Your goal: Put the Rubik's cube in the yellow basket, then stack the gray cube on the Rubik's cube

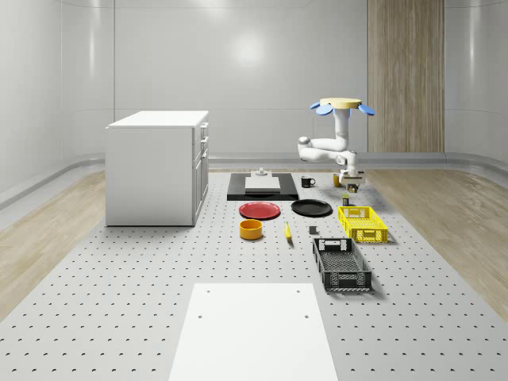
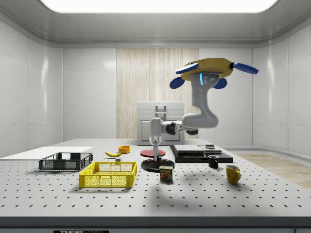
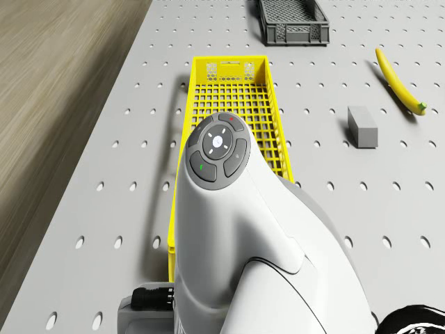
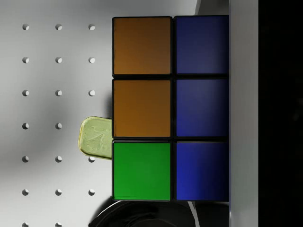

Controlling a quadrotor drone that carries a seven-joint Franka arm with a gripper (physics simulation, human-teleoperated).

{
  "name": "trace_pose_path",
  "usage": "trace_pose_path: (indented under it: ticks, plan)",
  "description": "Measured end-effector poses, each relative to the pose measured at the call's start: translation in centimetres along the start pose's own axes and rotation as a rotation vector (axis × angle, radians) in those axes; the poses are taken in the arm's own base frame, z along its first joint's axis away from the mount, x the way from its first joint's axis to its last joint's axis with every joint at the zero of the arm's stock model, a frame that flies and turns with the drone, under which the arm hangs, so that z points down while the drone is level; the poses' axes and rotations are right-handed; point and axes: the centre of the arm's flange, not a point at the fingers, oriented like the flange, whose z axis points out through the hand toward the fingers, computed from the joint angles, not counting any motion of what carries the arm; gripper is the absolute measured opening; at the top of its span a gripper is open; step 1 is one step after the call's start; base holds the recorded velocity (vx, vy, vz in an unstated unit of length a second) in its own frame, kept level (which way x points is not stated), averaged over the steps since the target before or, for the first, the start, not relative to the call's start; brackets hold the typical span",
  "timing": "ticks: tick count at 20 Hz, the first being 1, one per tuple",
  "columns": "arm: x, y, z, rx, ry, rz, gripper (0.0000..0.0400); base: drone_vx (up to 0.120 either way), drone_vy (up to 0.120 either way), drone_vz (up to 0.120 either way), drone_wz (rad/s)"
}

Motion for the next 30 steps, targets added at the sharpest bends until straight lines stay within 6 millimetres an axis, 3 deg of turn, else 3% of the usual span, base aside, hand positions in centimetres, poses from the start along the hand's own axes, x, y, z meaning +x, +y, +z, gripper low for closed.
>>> trace_pose_path:
  ticks: [30]
  plan:
    - [0.00, 0.00, 0.00, 0.000, 0.000, 0.000, 0.0325, 0.120, 0.000, 0.000, 0.000]
